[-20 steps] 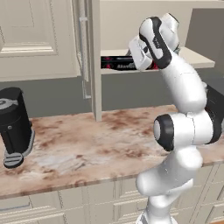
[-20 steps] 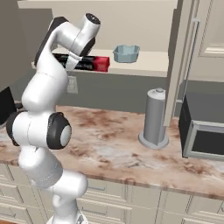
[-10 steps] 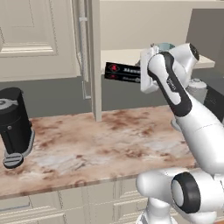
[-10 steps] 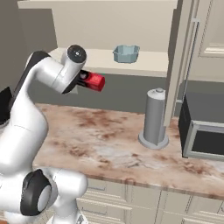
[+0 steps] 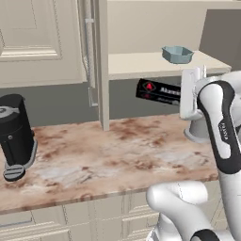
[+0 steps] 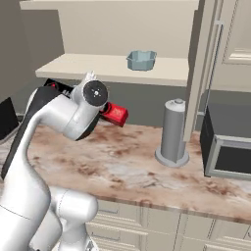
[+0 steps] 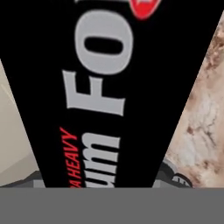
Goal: Retrieve the tupperware and aluminum foil from the cabinet and place them on the dining counter near the plate with lemons to prepare for storing leftovers.
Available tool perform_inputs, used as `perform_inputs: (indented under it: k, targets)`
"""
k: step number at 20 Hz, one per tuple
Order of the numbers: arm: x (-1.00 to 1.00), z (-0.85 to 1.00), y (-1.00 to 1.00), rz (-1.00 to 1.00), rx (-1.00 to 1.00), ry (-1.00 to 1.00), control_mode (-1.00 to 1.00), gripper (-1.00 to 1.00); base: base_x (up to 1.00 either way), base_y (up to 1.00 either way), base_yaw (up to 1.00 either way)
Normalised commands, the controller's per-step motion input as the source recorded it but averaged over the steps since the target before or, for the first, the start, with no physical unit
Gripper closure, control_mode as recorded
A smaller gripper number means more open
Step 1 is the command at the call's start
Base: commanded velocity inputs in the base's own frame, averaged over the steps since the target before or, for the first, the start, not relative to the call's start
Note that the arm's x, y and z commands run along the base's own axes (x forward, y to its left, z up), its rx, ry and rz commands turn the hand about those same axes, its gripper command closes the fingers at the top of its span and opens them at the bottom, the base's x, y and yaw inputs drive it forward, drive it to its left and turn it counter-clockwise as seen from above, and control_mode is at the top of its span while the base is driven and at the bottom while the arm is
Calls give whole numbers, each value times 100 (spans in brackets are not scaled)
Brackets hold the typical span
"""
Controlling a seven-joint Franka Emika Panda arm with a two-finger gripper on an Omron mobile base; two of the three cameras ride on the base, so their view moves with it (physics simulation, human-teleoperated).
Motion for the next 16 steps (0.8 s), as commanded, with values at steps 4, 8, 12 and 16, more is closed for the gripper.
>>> perform_inputs:
  k: [4, 8, 12, 16]
  targets:
    - [-100, 0, -27, 0, -2, 14, -100, 100, 0, 0, 0]
    - [-100, 0, -7, 4, -8, 19, -100, 100, 0, 0, 0]
    - [-85, 0, 0, 3, -14, 30, -100, 100, 0, 0, 0]
    - [0, 0, 0, 0, 0, 0, 100, 100, -87, 12, 8]
